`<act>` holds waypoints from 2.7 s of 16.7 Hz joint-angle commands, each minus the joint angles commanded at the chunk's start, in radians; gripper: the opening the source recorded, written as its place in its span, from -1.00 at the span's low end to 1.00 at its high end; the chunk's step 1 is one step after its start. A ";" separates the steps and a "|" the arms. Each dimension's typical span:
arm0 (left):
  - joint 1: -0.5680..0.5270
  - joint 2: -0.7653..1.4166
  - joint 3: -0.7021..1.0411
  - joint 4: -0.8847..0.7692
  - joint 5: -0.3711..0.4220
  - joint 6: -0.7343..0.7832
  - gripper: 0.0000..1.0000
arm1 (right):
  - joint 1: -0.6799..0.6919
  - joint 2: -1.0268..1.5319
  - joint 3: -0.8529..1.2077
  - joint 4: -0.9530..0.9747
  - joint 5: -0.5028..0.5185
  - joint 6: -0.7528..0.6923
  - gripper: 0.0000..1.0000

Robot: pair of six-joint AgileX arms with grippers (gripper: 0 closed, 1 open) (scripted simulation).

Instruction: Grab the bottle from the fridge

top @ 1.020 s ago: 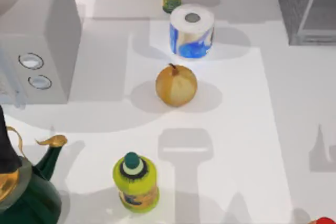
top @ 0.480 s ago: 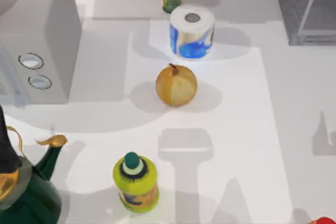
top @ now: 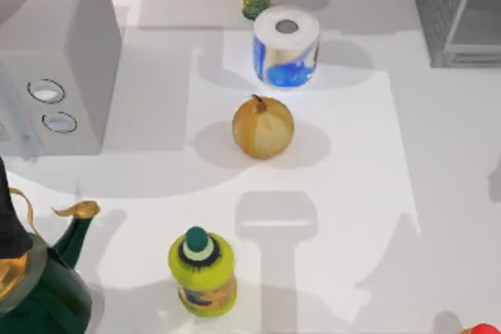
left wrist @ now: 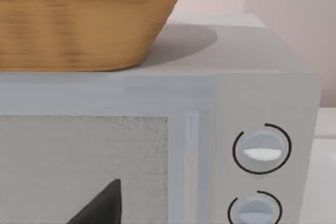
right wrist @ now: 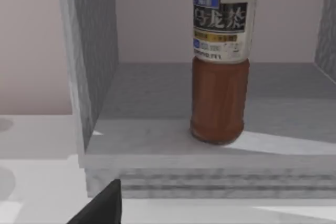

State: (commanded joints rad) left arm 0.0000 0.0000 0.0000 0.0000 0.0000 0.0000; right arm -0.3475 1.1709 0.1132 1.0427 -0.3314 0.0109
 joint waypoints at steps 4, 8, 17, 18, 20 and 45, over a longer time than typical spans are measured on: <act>0.000 0.000 0.000 0.000 0.000 0.000 1.00 | -0.095 0.319 0.032 0.288 -0.093 0.004 1.00; 0.000 0.000 0.000 0.000 0.000 0.000 1.00 | -0.161 0.542 0.060 0.496 -0.158 0.007 1.00; 0.000 0.000 0.000 0.000 0.000 0.000 1.00 | -0.181 0.622 0.069 0.572 -0.180 0.007 1.00; 0.000 0.000 0.000 0.000 0.000 0.000 1.00 | -0.175 0.629 0.081 0.564 -0.173 0.006 1.00; 0.000 0.000 0.000 0.000 0.000 0.000 1.00 | -0.151 0.659 0.137 0.530 -0.145 0.004 1.00; 0.000 0.000 0.000 0.000 0.000 0.000 1.00 | 0.163 1.017 1.042 -0.008 0.182 0.004 1.00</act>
State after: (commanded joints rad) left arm 0.0000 0.0000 0.0000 0.0000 0.0000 0.0000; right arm -0.1849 2.1875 1.1553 1.0346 -0.1499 0.0151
